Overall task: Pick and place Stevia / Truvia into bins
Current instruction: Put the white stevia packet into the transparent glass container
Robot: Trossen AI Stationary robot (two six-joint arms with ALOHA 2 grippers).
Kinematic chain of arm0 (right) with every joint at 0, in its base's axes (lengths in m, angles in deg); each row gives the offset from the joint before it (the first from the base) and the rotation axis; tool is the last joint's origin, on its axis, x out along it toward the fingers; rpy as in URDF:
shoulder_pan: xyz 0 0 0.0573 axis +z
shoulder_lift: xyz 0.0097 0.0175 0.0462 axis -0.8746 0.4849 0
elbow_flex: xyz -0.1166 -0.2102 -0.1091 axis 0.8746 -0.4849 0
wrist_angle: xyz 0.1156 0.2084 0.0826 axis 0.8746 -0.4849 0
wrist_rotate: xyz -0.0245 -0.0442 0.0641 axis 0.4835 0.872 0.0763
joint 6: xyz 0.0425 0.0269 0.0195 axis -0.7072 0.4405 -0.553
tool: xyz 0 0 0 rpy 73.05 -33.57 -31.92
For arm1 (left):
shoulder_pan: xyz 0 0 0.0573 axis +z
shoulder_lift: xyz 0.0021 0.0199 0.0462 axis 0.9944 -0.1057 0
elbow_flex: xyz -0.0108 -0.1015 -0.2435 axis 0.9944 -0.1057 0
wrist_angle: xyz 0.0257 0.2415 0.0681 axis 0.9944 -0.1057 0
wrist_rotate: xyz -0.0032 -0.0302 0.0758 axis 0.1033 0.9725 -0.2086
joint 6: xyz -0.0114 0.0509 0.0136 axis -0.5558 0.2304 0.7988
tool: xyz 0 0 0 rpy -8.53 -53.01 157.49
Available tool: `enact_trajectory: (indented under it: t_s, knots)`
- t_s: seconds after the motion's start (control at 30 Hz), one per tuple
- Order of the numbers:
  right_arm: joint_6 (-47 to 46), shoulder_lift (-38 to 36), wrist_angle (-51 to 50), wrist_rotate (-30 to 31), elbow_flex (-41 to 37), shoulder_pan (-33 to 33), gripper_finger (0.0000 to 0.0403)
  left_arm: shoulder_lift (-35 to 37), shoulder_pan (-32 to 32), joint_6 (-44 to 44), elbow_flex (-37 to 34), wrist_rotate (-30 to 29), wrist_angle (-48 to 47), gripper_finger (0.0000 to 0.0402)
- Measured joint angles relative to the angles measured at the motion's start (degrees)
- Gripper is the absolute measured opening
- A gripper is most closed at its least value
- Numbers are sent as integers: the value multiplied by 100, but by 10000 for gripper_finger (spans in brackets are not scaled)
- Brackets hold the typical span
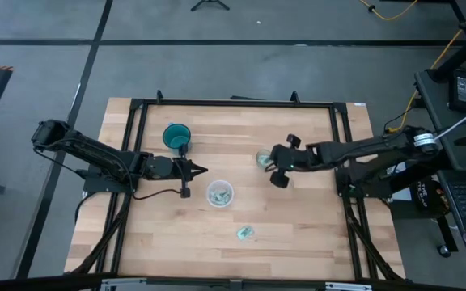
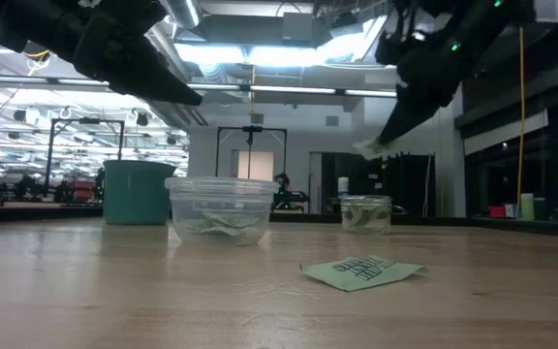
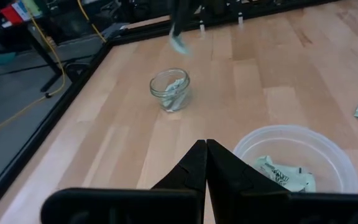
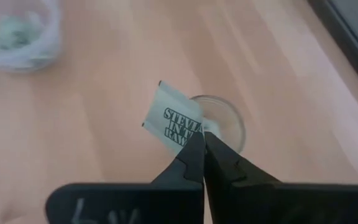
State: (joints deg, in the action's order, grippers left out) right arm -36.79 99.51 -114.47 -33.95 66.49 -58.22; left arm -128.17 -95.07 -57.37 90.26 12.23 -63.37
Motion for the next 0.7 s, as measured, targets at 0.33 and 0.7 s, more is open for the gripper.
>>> enact_trajectory:
  t_s: [0.33,0.7]
  knots:
    - [468,847,415,0,4,-478,0,0,0,254,0,1,-2,4]
    - [435,1355,718,-8,4,-552,0,0,0,254,0,7,-19,4]
